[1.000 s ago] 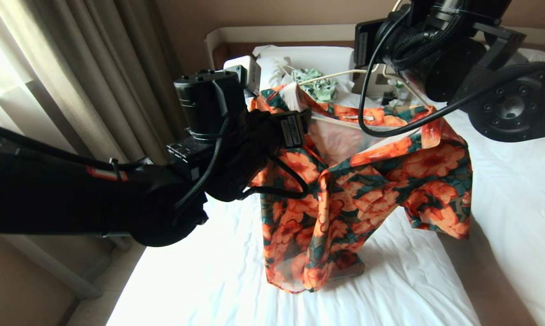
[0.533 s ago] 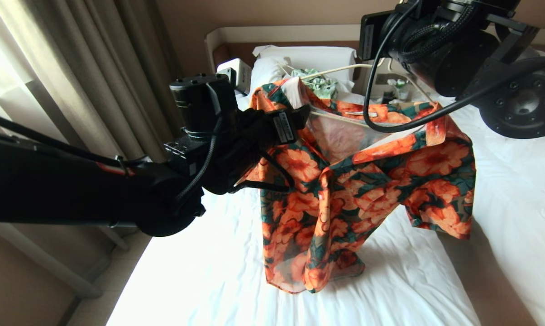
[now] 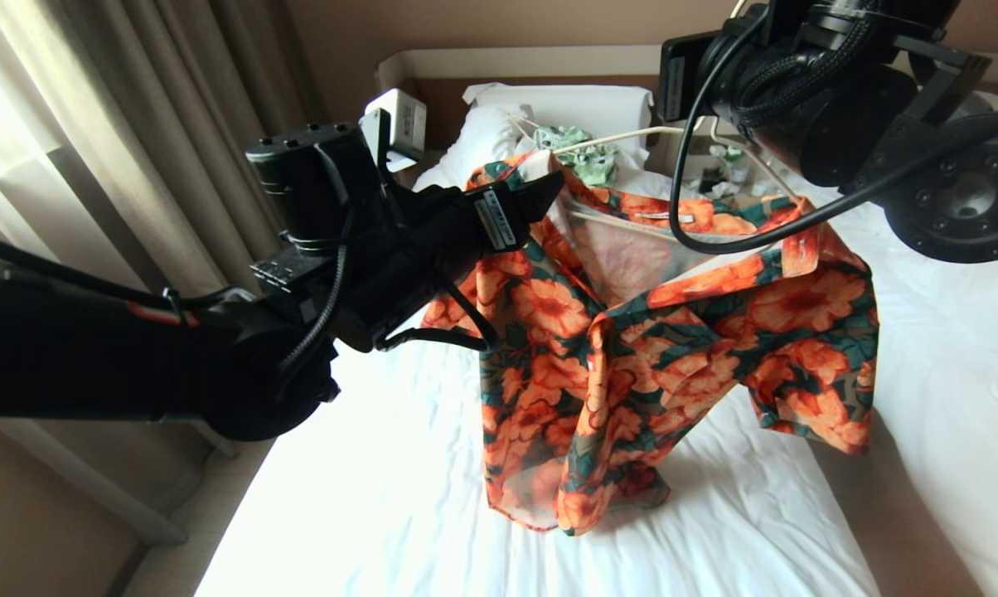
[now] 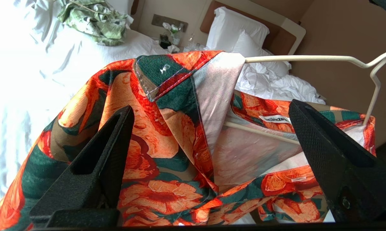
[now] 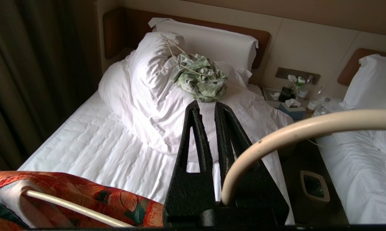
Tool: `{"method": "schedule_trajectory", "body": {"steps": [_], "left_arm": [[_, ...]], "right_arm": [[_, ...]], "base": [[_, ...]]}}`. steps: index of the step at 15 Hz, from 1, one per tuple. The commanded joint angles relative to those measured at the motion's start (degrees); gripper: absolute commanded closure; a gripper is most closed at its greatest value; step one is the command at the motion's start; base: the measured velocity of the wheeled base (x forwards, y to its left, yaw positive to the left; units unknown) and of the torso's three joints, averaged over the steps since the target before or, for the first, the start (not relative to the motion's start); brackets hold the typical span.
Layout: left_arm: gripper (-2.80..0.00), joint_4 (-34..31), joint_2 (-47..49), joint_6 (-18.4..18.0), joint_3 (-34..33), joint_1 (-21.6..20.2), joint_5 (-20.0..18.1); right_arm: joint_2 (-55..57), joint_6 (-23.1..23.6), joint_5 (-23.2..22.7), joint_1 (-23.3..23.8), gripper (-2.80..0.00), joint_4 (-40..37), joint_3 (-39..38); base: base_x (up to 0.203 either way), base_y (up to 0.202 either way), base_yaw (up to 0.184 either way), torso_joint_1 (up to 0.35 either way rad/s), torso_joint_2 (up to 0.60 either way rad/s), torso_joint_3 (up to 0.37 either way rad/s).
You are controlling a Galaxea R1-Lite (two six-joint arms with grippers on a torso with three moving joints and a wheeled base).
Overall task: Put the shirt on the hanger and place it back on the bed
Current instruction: Take the clothes hanger out of the clothes
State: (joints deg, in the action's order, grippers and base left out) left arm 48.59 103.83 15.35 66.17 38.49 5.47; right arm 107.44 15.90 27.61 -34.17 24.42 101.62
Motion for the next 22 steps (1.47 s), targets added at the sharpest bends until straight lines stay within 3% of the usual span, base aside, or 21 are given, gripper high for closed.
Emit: {"method": "schedule_trajectory", "body": {"steps": [1,6,13,22], "left_arm": [[-2.8,0.3,-0.3,0.1,-0.3,0.9,0.1],[-2.8,0.2,1.7,-0.1,1.5,2.1,0.0],[-2.8,0.4,2.7,-0.1,2.1,0.9,0.0],[-2.8,-0.1,3.9,-0.4,4.2,4.3,0.2]], "right_arm": [[0.0,0.1,0.2,-0.1,0.0,0.2,0.0],[0.0,0.1,0.2,-0.3,0.0,0.2,0.0],[0.0,0.0,0.2,-0.1,0.0,0.2,0.0],[-0.2,-0.2,0.2,-0.2,0.0,0.2,-0.6]], "base": [[0.0,0.0,0.0,0.0,0.0,0.0],[0.0,0.0,0.0,0.0,0.0,0.0],[0.0,0.0,0.0,0.0,0.0,0.0],[0.0,0.0,0.0,0.0,0.0,0.0]]}}
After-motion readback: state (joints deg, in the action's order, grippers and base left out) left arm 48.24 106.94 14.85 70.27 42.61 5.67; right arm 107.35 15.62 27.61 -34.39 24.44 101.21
